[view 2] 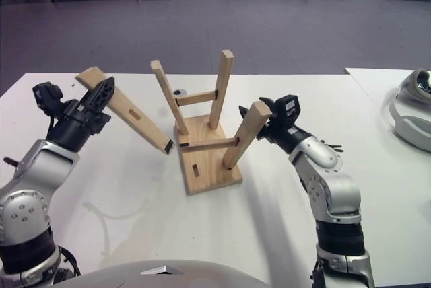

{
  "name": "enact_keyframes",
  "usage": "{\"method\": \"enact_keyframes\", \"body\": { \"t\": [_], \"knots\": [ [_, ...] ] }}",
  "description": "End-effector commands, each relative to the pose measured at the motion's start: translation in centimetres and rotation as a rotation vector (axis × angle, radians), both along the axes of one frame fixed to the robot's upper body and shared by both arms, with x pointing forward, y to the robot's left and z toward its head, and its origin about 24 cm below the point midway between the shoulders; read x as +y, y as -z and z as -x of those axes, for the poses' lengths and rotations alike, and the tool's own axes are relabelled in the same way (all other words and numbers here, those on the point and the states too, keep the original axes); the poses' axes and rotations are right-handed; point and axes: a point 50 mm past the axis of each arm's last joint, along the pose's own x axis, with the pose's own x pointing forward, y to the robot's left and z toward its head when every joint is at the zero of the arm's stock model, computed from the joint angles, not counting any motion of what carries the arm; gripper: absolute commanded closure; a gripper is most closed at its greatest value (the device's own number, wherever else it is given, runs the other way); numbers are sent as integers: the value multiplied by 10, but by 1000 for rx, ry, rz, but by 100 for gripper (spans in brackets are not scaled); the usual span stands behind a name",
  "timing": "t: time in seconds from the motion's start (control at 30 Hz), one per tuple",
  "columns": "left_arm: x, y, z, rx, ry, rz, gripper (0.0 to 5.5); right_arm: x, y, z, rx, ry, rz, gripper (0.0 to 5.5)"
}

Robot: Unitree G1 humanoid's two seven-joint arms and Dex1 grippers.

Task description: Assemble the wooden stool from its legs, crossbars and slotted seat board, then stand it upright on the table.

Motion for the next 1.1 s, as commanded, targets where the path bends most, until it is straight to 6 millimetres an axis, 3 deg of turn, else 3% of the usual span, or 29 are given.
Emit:
{"method": "enact_keyframes", "body": {
  "t": [0.03,0.1,0.17,0.5,0.7,0.97,1.1],
  "knots": [
    [-9,18,18,104,-106,50,448,17,3,13,33,-33,-16,203],
    [-21,29,29,158,-111,48,448,23,6,17,45,-47,-8,203],
    [-17,33,34,171,-180,70,448,28,5,18,50,-67,-8,203],
    [-17,35,32,138,-233,-30,448,46,6,26,64,-146,-46,203],
    [-36,38,38,71,-109,-342,448,45,9,25,76,-136,-50,203],
    [-37,50,46,92,-120,-363,448,41,12,24,89,-110,-42,203],
    [-55,60,37,104,60,-552,448,42,12,22,88,-115,-37,203]
  ]
}}
